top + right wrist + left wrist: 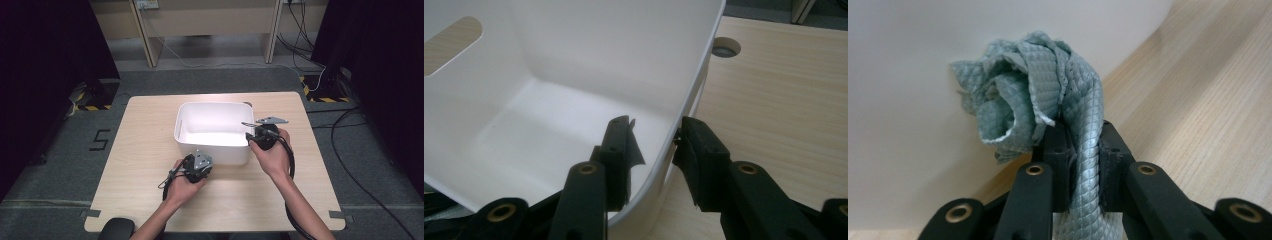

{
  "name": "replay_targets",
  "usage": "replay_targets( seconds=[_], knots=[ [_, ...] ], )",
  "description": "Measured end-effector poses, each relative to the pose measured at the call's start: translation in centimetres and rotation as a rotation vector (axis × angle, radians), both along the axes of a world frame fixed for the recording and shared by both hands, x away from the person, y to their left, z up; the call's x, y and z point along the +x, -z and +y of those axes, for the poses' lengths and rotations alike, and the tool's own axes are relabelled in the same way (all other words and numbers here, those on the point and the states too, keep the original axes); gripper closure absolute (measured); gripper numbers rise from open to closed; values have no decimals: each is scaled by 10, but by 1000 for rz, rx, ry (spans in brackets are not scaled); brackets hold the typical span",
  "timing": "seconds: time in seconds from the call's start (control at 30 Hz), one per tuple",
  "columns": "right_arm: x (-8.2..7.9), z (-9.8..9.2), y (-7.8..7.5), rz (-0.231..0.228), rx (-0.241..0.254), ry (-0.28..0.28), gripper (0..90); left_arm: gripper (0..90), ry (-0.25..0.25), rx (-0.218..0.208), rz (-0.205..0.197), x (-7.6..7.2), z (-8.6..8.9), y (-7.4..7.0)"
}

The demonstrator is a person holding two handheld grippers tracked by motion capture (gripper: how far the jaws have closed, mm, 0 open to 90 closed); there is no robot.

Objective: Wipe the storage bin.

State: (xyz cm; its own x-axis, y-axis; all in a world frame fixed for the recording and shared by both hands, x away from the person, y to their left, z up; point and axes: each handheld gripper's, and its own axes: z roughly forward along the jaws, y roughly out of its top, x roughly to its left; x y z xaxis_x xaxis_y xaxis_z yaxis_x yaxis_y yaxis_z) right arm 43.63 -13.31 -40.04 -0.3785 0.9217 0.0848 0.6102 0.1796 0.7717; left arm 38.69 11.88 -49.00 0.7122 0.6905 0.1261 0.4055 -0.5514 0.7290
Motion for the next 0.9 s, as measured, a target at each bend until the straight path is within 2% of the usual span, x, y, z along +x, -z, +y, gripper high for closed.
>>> replay_targets(
  seconds=[0.57,0.9],
  knots=[
    [0,0,0,-2,-1,-2,658,783,0,16,23,2,-2,5],
    [0,0,0,0,0,-1,658,783,22,21,18,3,-15,4]
  ],
)
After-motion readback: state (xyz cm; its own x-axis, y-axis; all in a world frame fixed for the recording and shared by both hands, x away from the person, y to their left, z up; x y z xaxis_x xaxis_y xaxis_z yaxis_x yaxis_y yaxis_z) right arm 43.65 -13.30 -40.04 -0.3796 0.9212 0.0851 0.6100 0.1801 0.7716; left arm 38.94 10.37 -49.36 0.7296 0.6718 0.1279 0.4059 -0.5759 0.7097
